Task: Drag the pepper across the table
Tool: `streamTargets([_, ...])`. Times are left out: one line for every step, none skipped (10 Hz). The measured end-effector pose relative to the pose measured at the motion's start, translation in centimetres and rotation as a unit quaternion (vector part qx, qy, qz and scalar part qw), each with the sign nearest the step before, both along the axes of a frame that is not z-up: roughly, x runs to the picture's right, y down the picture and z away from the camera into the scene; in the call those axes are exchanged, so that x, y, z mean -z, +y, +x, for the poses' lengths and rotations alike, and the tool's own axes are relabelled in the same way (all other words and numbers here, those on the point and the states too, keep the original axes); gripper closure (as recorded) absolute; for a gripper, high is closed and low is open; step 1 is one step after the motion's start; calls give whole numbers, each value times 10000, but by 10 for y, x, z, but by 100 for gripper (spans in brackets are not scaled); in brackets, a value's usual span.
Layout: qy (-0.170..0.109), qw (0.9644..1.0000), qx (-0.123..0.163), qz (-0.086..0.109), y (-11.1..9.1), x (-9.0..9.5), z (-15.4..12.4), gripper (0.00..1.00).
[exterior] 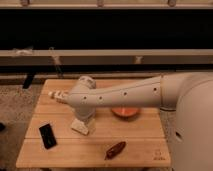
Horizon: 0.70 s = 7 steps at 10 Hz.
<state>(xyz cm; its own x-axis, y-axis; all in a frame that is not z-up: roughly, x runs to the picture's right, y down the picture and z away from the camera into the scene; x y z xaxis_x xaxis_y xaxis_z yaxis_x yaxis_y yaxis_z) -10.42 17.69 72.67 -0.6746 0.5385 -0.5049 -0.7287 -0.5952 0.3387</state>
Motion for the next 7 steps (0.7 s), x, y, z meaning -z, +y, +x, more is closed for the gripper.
streamTargets([40, 10000, -77, -24, 8, 1, 8, 20])
streamTargets([86, 9998, -168, -65, 18, 3, 20, 20])
streamTargets([154, 9994, -280, -131, 33, 7, 41, 20])
streamTargets([211, 9990, -346, -185, 44, 10, 58, 20])
streamTargets([278, 9985, -401, -260, 58, 14, 82, 20])
streamTargets([340, 9979, -445, -334, 71, 19, 104, 20])
streamTargets([419, 9971, -489, -415, 84, 25, 130, 20])
